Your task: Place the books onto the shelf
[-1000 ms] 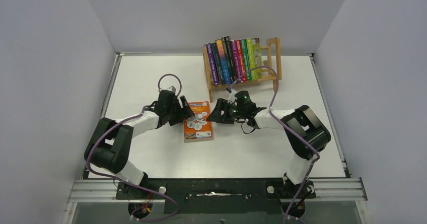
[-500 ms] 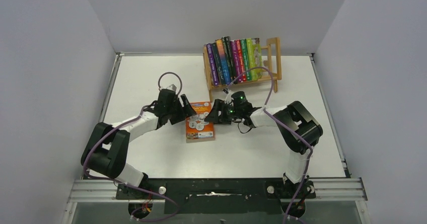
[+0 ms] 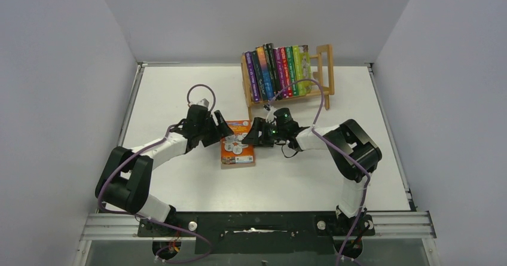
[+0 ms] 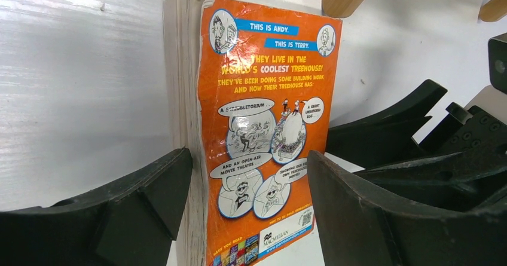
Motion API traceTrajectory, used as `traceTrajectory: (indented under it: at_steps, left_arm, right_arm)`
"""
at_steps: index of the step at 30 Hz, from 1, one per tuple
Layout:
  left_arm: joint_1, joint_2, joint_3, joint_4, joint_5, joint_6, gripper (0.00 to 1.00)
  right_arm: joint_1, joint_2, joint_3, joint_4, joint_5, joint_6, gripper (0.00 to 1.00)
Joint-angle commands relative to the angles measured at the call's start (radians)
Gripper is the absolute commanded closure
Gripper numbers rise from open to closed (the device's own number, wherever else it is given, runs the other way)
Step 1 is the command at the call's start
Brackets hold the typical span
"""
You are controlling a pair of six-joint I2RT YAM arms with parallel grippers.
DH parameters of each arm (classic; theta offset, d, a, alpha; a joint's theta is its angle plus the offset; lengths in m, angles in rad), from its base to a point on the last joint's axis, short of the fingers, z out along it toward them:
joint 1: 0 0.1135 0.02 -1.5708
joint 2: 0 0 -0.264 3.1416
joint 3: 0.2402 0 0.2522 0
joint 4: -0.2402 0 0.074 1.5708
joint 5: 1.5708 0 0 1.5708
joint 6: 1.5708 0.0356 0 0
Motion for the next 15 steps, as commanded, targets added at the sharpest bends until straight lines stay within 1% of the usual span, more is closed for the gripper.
traceTrajectory:
  at_steps: [1,5,15]
  left_arm:
    - [-0.01,-0.025,0.0,0.156,0.118,-0.051,0.31]
    - [-0.013,-0.028,-0.018,0.216,0.166,-0.066,0.31]
    - [-0.023,0.011,-0.046,0.28,0.253,-0.07,0.31]
  right_arm:
    - [0.014,0.023,0.028,0.031,0.005,-0.015,0.35]
    - [0.014,0.023,0.027,0.033,0.005,-0.015,0.35]
    - [0.014,0.024,0.016,0.043,0.005,-0.013,0.35]
